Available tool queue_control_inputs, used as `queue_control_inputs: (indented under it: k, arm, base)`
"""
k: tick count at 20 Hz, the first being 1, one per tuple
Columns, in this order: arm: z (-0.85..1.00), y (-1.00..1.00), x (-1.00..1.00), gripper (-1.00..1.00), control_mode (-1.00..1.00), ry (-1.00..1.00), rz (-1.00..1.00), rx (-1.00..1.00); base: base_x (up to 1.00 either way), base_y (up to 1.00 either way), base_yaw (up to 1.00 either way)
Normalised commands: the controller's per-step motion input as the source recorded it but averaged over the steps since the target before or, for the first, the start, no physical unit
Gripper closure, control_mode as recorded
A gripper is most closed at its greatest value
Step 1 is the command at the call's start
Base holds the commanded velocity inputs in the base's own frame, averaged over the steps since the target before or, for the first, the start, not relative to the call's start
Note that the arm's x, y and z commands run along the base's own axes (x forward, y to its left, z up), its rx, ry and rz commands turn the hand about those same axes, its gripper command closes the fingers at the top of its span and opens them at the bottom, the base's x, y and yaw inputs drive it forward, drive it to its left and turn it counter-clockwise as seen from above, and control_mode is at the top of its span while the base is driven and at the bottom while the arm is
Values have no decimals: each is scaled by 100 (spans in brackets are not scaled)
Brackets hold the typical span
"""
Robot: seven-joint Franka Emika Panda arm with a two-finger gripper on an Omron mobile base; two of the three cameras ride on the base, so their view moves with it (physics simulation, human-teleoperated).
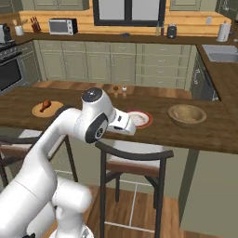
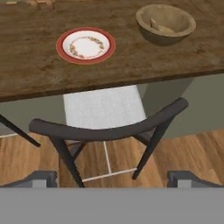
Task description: Pick the chicken drumstick and sweet potato from their plates and place them in the bowl. Then put the bowl in the fridge.
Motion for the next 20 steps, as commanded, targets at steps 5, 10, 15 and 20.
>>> queue_control_inputs:
  k: [5, 10, 15, 20]
  arm:
    - [0, 0, 0, -100, 100, 0, 0, 0]
    - [0, 0, 0, -100, 100, 0, 0, 0]
    - [0, 0, 0, -100, 100, 0, 0, 0]
    - [0, 0, 0, -100, 100, 0, 0, 0]
  base:
    - [-63, 100, 6]
    - [-12, 100, 1]
    - [9, 100, 0]
    - [74, 67, 4]
